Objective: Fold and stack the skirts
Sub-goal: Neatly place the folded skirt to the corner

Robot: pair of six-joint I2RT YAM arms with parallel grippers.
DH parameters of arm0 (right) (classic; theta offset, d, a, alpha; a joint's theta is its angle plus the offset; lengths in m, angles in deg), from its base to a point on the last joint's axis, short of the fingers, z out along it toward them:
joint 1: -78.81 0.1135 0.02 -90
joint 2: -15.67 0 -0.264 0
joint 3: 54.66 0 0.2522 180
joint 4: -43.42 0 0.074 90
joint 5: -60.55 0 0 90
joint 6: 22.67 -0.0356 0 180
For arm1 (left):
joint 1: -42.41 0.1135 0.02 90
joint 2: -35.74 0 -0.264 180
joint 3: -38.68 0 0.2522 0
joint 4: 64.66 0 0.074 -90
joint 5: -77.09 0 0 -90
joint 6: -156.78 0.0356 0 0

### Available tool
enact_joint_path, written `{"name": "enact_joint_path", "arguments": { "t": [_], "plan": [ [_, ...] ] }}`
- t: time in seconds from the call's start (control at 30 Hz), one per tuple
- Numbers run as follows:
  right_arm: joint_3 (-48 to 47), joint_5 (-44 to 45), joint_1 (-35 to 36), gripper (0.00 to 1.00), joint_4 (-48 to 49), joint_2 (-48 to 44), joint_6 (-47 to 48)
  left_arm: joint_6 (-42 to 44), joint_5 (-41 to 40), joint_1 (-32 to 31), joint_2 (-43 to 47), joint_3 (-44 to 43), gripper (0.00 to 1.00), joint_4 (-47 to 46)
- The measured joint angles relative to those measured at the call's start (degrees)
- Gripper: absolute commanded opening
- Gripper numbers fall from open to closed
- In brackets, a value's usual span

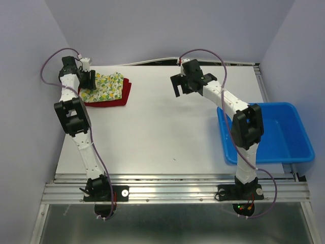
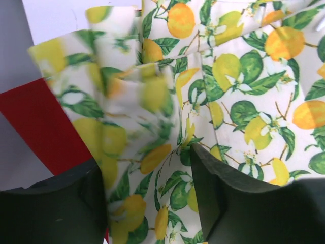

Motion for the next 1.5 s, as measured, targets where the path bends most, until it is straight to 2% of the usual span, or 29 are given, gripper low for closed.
{"name": "enact_joint_path", "arguments": {
  "t": [0.03, 0.23, 0.37, 0.4, 0.47, 0.7, 0.8, 0.97, 1.13, 1.23, 1.37, 1.5],
  "plan": [
    [0.00, 0.07, 0.00, 1.00, -0.02, 0.00, 0.00, 0.07, -0.76, 0.00, 0.00, 0.00, 0.78, -0.20],
    [1.40, 0.87, 0.00, 1.00, 0.15, -0.87, 0.02, 0.96, -5.44, 0.52, 0.66, -2.95, 0.79, -0.79],
    [3.48, 1.22, 0.00, 1.00, -0.24, -2.40, 0.61, 1.42, -8.15, 1.05, 4.42, -3.21, 0.80, -1.77],
    [3.96, 1.27, -0.02, 1.00, -0.22, -2.99, 0.90, 1.42, -8.68, 1.18, 5.73, -3.21, 0.82, -2.01],
    [5.16, 1.22, -0.02, 1.00, -0.24, -4.26, 1.29, 1.60, -9.40, 1.36, 8.50, -3.23, 0.98, -2.47],
    [11.08, -4.57, -4.52, 1.00, -1.16, -11.61, 1.44, 2.05, -7.58, 1.05, 16.68, -4.35, 0.99, 0.00],
    [13.20, -7.52, -8.48, 1.00, -1.14, -14.71, 1.25, 2.21, -8.02, -1.03, 21.46, -0.39, 0.99, 0.31],
    [17.90, -12.63, -14.78, 1.00, -1.18, -20.70, 0.39, 1.38, -9.51, -11.76, 31.76, 12.87, 0.99, 0.20],
    [23.43, -19.21, -15.02, 1.00, -1.16, -27.10, -0.04, -2.73, -6.43, -25.38, 40.26, 27.34, 0.99, -2.36],
    [27.12, -23.96, -14.78, 1.00, -0.92, -31.06, -0.74, -6.19, -5.01, -30.73, 43.82, 33.97, 0.99, -3.32],
    [31.69, -27.82, -14.67, 1.00, -1.03, -35.56, -1.60, -10.03, -4.31, -34.99, 47.15, 41.35, 0.99, -6.54],
    [33.42, -29.88, -14.67, 1.00, -1.03, -37.31, -2.08, -13.75, -4.24, -36.11, 49.57, 47.21, 0.99, -8.13]
  ]
}}
